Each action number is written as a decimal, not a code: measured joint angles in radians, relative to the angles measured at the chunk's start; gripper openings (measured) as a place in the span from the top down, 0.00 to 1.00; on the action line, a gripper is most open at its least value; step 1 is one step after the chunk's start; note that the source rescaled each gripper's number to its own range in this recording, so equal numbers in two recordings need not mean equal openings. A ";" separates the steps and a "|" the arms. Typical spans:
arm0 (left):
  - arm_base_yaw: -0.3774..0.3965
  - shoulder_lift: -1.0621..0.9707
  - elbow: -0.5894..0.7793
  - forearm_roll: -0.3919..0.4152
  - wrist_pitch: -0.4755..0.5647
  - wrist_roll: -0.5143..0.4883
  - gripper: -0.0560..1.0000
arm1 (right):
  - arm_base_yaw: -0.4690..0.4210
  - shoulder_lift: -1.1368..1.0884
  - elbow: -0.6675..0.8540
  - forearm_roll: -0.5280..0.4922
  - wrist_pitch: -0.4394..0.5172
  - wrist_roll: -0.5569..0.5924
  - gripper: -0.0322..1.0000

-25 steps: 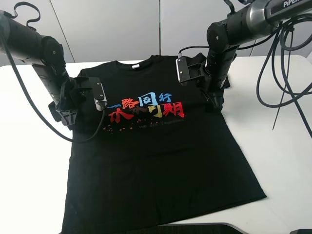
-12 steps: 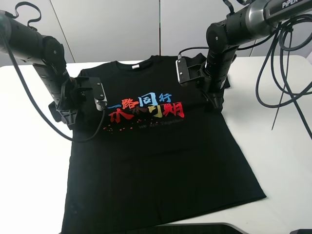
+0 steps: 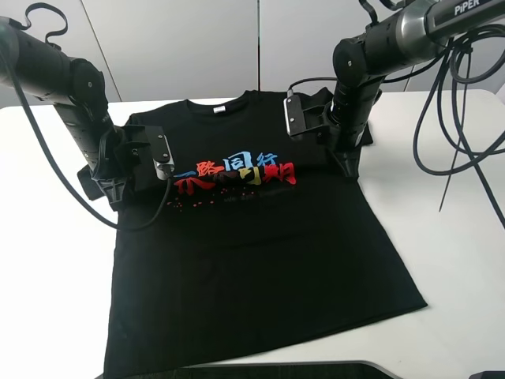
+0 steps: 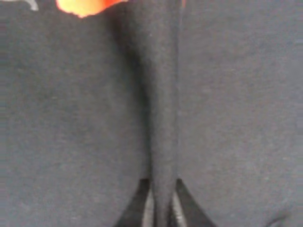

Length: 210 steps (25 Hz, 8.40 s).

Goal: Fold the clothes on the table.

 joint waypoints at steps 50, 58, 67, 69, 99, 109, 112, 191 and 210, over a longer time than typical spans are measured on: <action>-0.021 -0.265 -0.326 0.541 -0.300 -0.448 0.95 | -0.043 -0.200 -0.376 -0.566 -0.157 0.676 0.97; -0.069 -0.265 -0.326 0.518 -0.150 -0.448 0.95 | -0.041 -0.260 -0.378 -0.482 0.055 0.722 0.97; -0.129 -0.265 -0.330 0.296 0.332 -0.261 0.95 | -0.041 -0.260 -0.379 -0.094 0.436 0.628 0.97; -0.129 -0.267 -0.330 0.191 0.439 -0.196 0.95 | -0.043 -0.260 -0.379 -0.026 0.452 0.613 0.97; -0.129 -0.377 -0.023 0.027 0.366 -0.089 0.95 | -0.047 -0.498 0.276 0.173 0.325 0.556 0.97; -0.129 -0.372 -0.023 0.153 0.103 -0.089 0.95 | -0.047 -0.498 0.276 0.138 -0.081 0.554 0.97; -0.129 -0.344 -0.023 0.179 0.051 -0.089 0.95 | -0.047 -0.491 0.276 0.125 -0.166 0.554 0.97; -0.080 -0.316 -0.084 -0.108 0.044 -0.532 0.28 | -0.473 -0.218 0.159 0.711 0.025 0.543 0.15; -0.080 -0.316 -0.084 -0.110 0.067 -0.532 0.28 | -0.473 -0.081 0.154 0.855 0.042 0.441 0.15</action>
